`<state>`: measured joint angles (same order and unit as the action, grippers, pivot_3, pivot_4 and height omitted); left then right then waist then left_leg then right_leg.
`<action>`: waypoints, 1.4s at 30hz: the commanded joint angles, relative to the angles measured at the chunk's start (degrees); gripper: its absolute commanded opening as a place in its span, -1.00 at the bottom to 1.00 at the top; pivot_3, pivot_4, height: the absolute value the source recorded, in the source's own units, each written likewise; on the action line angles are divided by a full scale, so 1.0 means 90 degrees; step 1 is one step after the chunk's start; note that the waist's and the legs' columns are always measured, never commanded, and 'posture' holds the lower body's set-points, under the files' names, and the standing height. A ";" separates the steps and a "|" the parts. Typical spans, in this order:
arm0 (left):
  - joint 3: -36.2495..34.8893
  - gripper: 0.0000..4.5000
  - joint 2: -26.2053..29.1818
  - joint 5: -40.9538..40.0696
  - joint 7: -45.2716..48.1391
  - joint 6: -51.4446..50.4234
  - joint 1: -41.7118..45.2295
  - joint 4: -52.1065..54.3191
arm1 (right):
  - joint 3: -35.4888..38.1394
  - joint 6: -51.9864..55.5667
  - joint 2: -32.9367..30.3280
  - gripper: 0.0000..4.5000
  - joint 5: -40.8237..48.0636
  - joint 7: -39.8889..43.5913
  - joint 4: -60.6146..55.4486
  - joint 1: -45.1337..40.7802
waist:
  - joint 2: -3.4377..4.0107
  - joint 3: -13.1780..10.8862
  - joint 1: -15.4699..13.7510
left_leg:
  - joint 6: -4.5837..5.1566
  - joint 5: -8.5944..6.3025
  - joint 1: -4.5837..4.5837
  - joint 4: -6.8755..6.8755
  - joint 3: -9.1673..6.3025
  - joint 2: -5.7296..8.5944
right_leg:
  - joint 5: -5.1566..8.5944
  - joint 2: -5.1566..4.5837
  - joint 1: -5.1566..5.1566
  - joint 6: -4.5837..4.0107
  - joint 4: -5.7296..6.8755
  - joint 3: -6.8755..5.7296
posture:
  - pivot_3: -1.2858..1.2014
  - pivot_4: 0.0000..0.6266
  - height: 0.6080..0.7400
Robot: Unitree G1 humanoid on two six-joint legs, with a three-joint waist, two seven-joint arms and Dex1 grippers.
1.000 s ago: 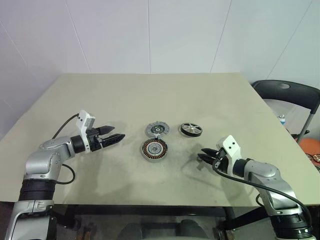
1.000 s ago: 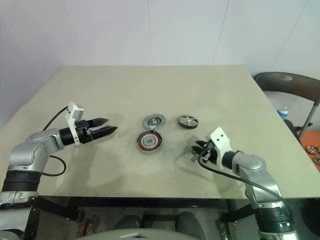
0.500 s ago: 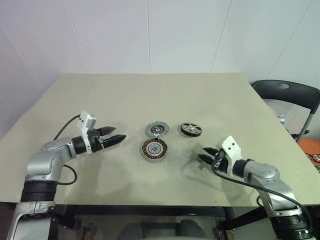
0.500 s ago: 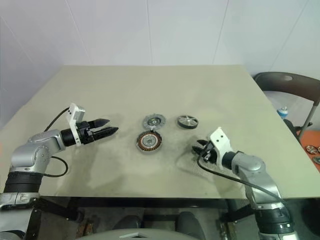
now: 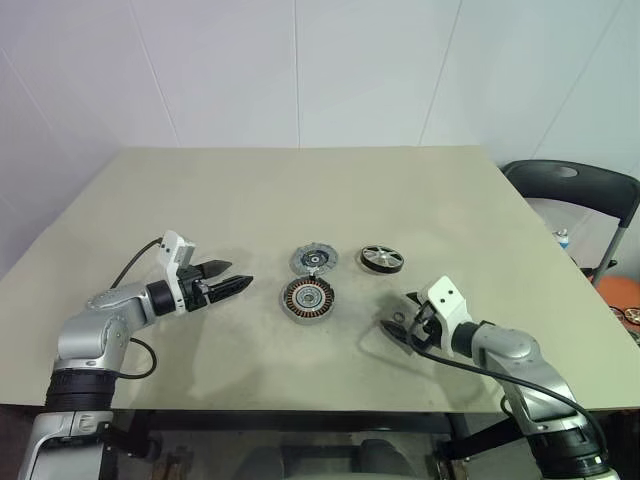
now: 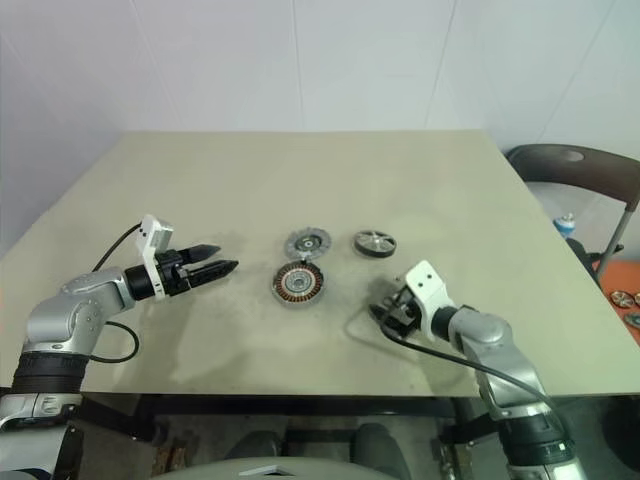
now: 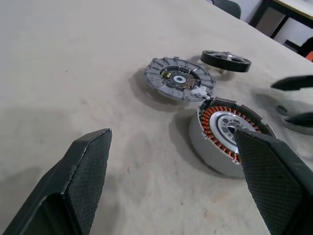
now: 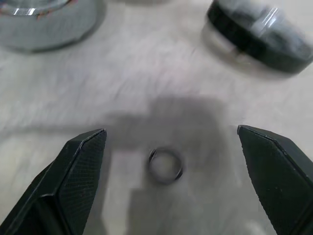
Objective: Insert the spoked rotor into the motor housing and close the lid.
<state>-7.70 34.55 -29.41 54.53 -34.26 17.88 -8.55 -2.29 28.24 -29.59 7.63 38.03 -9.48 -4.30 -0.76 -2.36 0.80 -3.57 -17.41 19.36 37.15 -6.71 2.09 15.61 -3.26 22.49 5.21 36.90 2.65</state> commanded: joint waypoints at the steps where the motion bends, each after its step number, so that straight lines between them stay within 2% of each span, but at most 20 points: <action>1: -0.0174 0.89 -0.0015 -0.0108 -0.0054 0.0074 -0.0002 0.0269 | 0.0014 0.0144 0.0081 1.00 0.0186 0.0029 0.0046 -0.0255 | -0.0001 0.0000 -0.0007 | 0.0000 0.0000 0.0000 0.0000 -0.0001 0.0000 | 0.0000 0.0000 0.0000 0.0000 0.0000 -0.0001 | 0.03 -1.00 1.00; 6: -0.0196 0.89 -0.0043 -0.0112 -0.0106 0.0083 -0.0063 0.0331 | 0.0100 0.0746 0.0077 1.00 0.0649 0.0258 0.0036 -0.0350 | -0.0001 0.0000 -0.0020 | 0.0002 -0.0001 0.0004 -0.0003 -0.0003 0.0000 | 0.0000 -0.0001 0.0003 0.0000 -0.0002 -0.0001 | 0.03 -1.00 1.00; 11: -0.0205 0.89 -0.0040 -0.0108 -0.0113 0.0099 -0.0057 0.0304 | 0.0554 0.1770 -0.0001 1.00 0.1702 0.0757 -0.0151 -0.0305 | -0.0001 0.0000 -0.0016 | 0.0003 -0.0001 0.0001 0.0000 -0.0002 0.0000 | 0.0000 -0.0001 -0.0001 0.0000 -0.0001 -0.0001 | 0.03 -1.00 1.00; 15: -0.0208 0.89 -0.0036 -0.0106 -0.0117 0.0084 -0.0069 0.0306 | 0.0612 0.1668 -0.0111 1.00 0.1861 0.0846 -0.0284 -0.0247 | -0.0001 0.0000 -0.0015 | 0.0003 -0.0002 0.0002 0.0000 -0.0002 0.0000 | 0.0000 -0.0001 -0.0001 0.0001 -0.0002 -0.0001 | 0.03 -1.00 1.00; 19: -0.0198 0.89 -0.0024 -0.0093 -0.0100 0.0092 -0.0047 0.0286 | 0.0386 0.1004 -0.0238 1.00 0.1317 0.0635 0.0045 -0.0188 | -0.0001 0.0000 -0.0011 | 0.0003 -0.0002 0.0001 -0.0001 -0.0001 0.0000 | 0.0001 0.0000 0.0000 0.0001 -0.0001 -0.0001 | 0.03 -1.00 1.00; 26: -0.0188 0.89 0.0002 -0.0066 -0.0078 0.0113 0.0015 0.0230 | 0.0327 0.0469 -0.0232 1.00 0.0972 0.0470 0.0404 -0.0164 | -0.0001 0.0000 -0.0013 | 0.0003 -0.0002 0.0002 -0.0001 0.0000 0.0000 | 0.0001 0.0000 0.0001 0.0001 -0.0002 -0.0001 | 0.03 -1.00 1.00; 42: -0.0227 0.89 0.0023 -0.0112 -0.0069 0.0064 -0.0088 0.0338 | 0.0226 0.0473 -0.0293 1.00 0.0993 0.0635 0.0285 0.0066 | -0.0003 0.0001 -0.0018 | 0.0003 -0.0002 0.0001 0.0000 -0.0001 0.0000 | 0.0001 -0.0001 -0.0003 0.0001 -0.0002 -0.0001 | 0.03 -1.00 1.00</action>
<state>-8.06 33.88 -29.45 53.61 -34.30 16.56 -7.67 0.24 32.20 -31.97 16.05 43.30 -5.56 -3.77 -0.79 -2.35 0.64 -3.55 -17.42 19.37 37.14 -6.73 2.09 15.61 -3.26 22.46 5.22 36.88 2.64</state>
